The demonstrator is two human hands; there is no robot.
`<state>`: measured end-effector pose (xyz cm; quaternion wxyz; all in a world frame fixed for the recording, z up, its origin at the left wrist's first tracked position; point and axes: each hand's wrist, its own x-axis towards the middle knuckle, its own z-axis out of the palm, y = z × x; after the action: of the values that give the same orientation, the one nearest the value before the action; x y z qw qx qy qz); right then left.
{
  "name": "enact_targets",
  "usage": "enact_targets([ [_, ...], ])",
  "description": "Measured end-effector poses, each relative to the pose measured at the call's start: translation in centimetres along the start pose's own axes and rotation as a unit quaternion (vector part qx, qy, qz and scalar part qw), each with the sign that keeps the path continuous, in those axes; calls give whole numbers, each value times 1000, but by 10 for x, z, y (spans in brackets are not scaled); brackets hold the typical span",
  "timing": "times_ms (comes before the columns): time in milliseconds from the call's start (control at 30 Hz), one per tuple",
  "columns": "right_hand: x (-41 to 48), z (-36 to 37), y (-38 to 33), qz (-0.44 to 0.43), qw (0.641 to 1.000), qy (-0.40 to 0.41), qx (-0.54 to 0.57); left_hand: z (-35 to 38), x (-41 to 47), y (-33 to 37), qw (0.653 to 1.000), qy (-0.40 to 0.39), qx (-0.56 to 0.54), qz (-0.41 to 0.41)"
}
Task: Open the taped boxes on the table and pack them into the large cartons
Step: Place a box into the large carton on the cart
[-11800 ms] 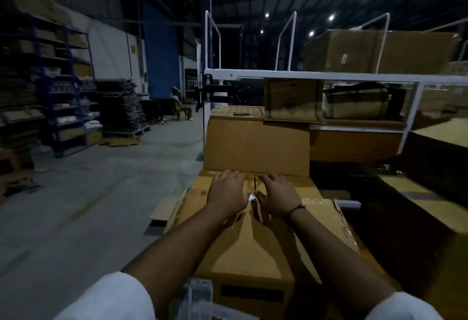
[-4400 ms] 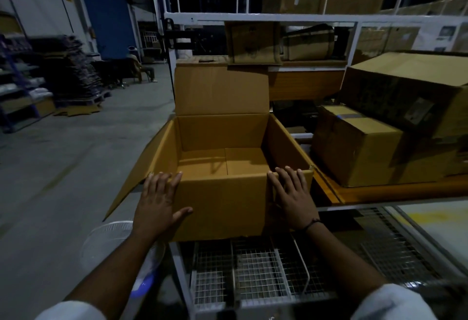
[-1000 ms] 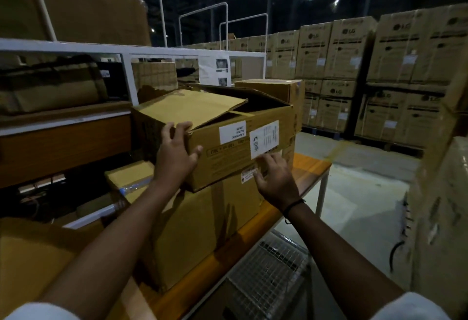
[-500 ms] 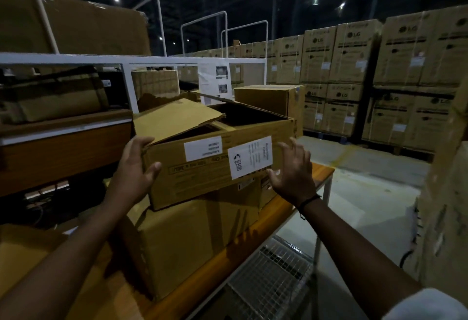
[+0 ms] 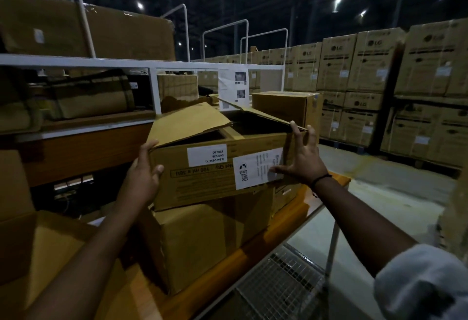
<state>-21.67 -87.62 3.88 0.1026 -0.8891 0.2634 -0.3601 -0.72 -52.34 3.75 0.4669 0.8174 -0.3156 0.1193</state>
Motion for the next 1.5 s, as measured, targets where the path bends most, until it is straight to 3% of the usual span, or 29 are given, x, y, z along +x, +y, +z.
enact_targets([
  [200, -23, 1, -20, -53, 995, 61, -61, -13, -1, -16, 999, 39, 11, -13],
  [300, -23, -5, -32, -80, 993, 29, -79, -20, -1, -9, 999, 8, 47, -1],
  [500, -19, -2, -45, -20, 996, -36, -81, -29, 2, 12, 996, -48, 74, -33],
  [1100, -56, -5, -49, -87, 988, 109, -69, -31, -11, 8, 999, 18, 37, 6],
  [1500, -95, -30, -102, -110, 981, 145, -71, -112, -64, 21, 997, 43, 65, 29],
])
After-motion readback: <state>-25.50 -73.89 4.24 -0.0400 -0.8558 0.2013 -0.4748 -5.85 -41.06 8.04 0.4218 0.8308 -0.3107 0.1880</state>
